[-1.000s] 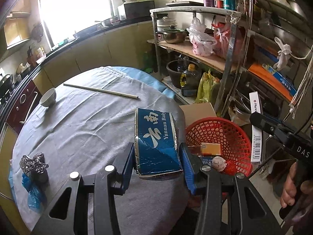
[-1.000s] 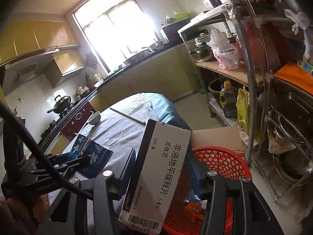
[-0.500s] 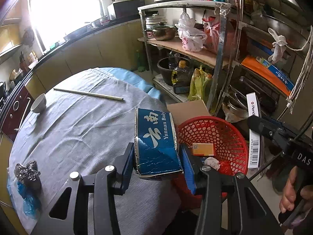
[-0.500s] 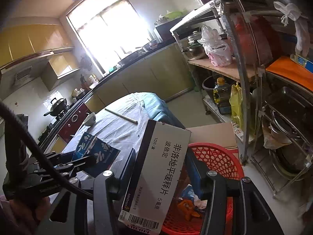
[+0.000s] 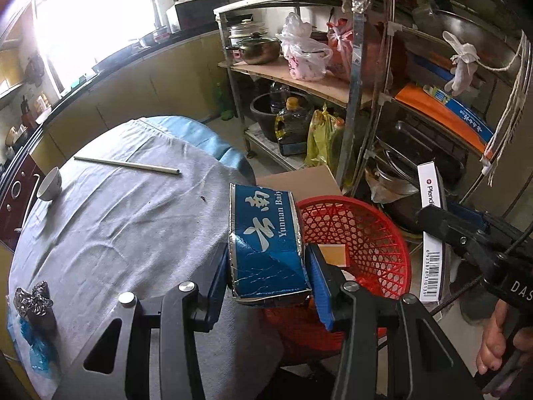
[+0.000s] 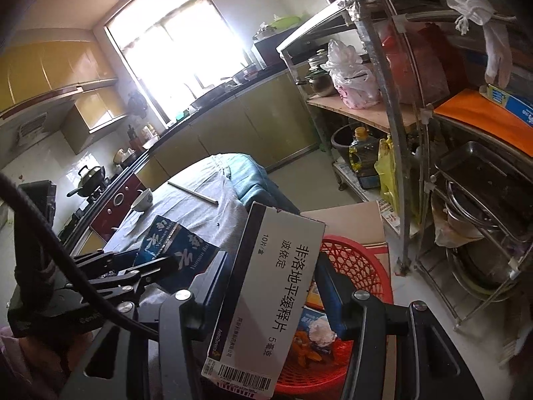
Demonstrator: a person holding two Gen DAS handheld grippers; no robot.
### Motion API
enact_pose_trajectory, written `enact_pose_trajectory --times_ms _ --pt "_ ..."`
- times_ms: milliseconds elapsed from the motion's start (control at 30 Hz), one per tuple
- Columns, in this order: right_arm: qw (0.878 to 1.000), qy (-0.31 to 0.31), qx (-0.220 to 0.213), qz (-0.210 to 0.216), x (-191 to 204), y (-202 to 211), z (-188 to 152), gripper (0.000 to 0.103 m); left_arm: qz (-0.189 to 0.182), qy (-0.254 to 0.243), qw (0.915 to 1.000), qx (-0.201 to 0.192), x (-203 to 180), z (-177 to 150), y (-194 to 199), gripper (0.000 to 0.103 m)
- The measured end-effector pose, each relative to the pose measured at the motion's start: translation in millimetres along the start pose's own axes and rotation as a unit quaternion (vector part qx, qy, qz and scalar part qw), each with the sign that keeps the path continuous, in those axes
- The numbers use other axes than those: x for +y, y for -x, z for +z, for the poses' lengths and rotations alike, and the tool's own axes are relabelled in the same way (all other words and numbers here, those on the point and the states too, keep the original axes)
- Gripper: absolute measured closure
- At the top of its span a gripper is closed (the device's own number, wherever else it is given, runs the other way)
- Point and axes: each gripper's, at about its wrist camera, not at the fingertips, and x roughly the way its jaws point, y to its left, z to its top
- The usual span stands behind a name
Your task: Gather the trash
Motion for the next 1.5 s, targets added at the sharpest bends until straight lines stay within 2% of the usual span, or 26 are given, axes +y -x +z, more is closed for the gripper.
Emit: enact_pose_trajectory --times_ms 633,1500 --pt "1.0 -0.007 -0.001 -0.001 -5 6 -2 0.048 -0.001 -0.009 1.0 0.0 -8 -2 0 0.056" --pt "0.999 -0.023 0.033 -0.001 -15 -17 -3 0.048 -0.012 -0.016 0.9991 0.037 -13 -7 -28 0.055"
